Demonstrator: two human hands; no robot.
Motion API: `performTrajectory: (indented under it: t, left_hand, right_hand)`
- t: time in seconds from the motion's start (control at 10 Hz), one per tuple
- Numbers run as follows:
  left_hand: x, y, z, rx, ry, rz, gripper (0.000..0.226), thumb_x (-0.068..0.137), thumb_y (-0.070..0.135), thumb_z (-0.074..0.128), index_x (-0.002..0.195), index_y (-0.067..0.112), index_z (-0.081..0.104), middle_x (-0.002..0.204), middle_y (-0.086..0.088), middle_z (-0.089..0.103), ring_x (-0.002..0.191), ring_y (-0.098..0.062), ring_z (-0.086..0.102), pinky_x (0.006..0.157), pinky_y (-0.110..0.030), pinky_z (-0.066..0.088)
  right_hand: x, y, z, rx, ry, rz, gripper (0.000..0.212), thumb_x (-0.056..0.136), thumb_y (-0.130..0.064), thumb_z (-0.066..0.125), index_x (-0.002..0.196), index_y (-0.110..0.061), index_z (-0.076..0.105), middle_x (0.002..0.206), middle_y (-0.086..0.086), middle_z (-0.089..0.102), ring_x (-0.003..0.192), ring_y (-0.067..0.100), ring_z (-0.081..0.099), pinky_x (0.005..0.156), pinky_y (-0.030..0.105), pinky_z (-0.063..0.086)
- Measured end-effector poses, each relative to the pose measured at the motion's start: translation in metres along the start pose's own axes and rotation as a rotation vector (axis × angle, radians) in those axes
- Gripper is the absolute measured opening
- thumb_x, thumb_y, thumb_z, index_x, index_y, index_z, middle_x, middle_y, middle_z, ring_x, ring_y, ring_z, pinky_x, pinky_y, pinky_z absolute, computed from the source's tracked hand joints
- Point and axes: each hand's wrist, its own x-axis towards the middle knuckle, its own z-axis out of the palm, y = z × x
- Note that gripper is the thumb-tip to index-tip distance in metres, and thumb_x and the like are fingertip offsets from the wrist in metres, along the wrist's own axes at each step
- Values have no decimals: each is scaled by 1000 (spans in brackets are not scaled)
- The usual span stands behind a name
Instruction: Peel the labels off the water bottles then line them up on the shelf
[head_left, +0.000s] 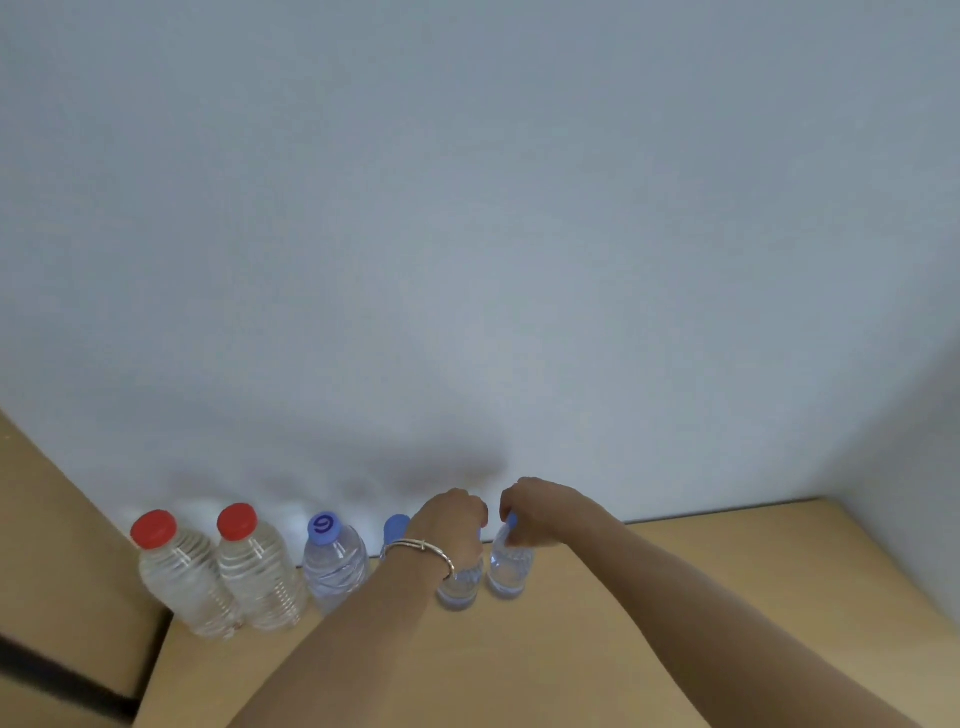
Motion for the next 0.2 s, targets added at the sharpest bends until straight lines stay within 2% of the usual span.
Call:
performTrajectory:
  t: [0.1,0.2]
  left_hand:
    - [-9,0,-14,-31,-33,-8,47,84,24,67,128,14,57,131,-8,53,118,-26,55,94,-32,45]
    - [-18,3,-36,-63,5,31,66,85,42,65,143,19,41,143,-5,43,131,-22,43,104,-31,37]
  right_hand:
    - [-14,1,-5,9,-43,11,50,88,-36,61,135,-22,49,132,2,49,120,21,52,83,29,39]
    - [-26,4,-21,-10,-13,8,61,91,-46,56,145,-25,37,142,1,43,130,21,45,96,33,38]
